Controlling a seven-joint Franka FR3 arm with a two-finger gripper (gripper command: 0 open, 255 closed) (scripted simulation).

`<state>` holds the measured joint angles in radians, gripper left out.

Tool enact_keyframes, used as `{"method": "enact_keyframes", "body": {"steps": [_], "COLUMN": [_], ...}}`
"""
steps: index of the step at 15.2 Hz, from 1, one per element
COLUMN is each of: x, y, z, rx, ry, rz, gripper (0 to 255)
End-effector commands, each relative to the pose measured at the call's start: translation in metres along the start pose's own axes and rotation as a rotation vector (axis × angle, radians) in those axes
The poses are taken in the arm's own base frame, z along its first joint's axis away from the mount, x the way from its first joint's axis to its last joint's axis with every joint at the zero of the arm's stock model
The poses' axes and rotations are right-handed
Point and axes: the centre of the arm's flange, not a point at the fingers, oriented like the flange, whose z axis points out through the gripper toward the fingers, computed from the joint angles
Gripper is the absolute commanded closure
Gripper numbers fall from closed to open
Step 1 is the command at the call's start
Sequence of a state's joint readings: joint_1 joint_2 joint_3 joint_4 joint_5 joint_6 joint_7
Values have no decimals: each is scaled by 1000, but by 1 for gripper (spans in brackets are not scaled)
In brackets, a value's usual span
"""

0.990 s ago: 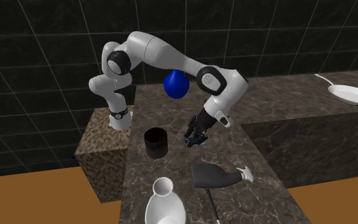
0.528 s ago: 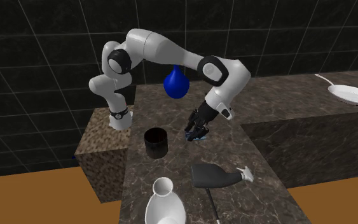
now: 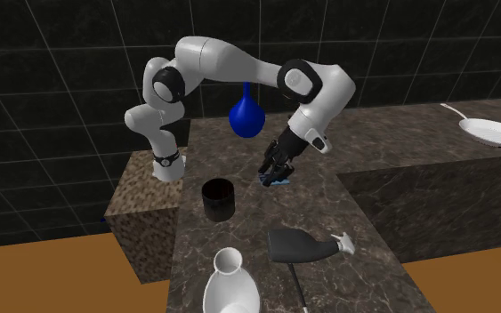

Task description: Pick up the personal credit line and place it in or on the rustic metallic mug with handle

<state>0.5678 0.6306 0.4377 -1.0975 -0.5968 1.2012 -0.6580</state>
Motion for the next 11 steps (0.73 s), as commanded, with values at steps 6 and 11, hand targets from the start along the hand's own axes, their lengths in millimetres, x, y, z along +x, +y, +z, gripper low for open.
{"method": "enact_keyframes", "body": {"steps": [6,11], "x": [-19,-75], "y": [1,-16], "z": [-28,2], "rx": [0,0], "ry": [0,0], "rz": [0,0], "gripper": [255,255]}}
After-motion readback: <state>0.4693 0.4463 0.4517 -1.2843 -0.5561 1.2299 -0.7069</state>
